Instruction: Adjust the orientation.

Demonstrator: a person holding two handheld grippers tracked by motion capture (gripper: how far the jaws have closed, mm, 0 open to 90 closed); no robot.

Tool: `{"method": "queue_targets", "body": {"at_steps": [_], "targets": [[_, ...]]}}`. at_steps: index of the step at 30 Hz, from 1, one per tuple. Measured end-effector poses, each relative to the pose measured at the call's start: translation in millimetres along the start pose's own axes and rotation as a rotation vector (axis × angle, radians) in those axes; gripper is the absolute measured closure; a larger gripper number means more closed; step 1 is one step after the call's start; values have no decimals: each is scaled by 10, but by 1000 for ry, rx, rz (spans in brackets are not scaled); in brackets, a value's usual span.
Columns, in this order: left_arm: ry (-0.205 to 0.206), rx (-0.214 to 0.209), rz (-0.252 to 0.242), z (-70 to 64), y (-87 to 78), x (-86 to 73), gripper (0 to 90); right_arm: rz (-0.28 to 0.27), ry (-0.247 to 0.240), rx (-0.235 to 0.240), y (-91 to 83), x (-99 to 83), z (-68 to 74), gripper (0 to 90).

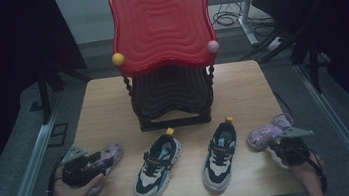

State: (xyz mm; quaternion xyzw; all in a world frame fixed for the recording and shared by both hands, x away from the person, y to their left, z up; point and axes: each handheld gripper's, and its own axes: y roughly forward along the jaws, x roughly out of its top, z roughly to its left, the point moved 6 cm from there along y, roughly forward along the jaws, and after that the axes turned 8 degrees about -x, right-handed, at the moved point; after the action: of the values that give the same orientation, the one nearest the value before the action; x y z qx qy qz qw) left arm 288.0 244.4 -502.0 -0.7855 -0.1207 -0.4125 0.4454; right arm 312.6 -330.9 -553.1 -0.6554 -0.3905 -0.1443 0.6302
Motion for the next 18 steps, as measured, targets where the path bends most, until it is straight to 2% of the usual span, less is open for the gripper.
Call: {"method": "queue_targets", "body": {"at_steps": [6,18], "targets": [[-2,1,1,5,-1,-6,414,2,-13,2,25,24,61,893],[-8,4,8,24,5,-16,413,3,-5,7,114,119,175,892]]}}
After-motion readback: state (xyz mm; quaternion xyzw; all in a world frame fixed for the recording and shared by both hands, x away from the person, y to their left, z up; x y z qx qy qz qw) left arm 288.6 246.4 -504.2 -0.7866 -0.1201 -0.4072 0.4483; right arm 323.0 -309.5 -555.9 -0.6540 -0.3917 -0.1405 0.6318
